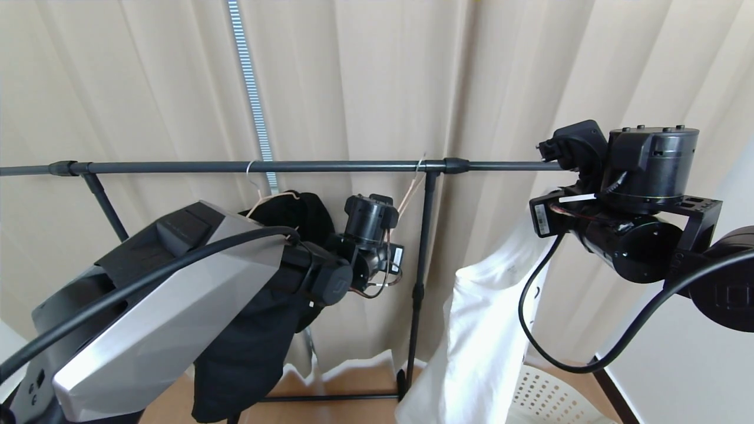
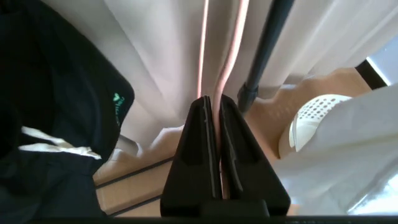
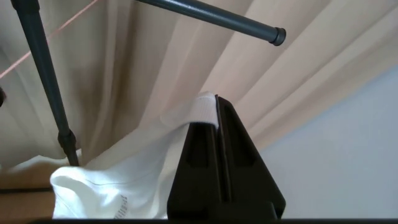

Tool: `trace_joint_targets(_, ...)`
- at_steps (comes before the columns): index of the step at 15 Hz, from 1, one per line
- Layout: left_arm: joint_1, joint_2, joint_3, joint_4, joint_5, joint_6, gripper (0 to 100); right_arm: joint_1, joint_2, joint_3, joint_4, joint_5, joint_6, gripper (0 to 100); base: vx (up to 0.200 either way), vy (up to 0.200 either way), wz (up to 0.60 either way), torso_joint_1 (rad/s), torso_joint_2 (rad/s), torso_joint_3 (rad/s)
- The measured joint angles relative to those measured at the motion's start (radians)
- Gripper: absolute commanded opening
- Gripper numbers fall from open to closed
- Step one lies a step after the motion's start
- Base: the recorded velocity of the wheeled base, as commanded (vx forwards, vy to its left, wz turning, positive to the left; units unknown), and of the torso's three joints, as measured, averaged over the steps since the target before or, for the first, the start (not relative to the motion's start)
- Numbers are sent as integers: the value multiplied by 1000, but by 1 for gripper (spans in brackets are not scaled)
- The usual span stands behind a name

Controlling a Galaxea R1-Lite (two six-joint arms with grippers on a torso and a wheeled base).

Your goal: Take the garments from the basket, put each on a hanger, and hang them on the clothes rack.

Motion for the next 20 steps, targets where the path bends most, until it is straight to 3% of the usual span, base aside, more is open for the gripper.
trace_joint_targets(7, 5, -58, 18, -4, 38, 1, 0, 1, -1, 0, 0, 0, 0, 0, 0, 0, 0, 0, 0, 0)
trace_joint_targets(20, 5, -114, 149, -96, 33, -88, 0, 0, 0, 0, 0, 0, 0, 0, 0, 0, 0, 0, 0, 0)
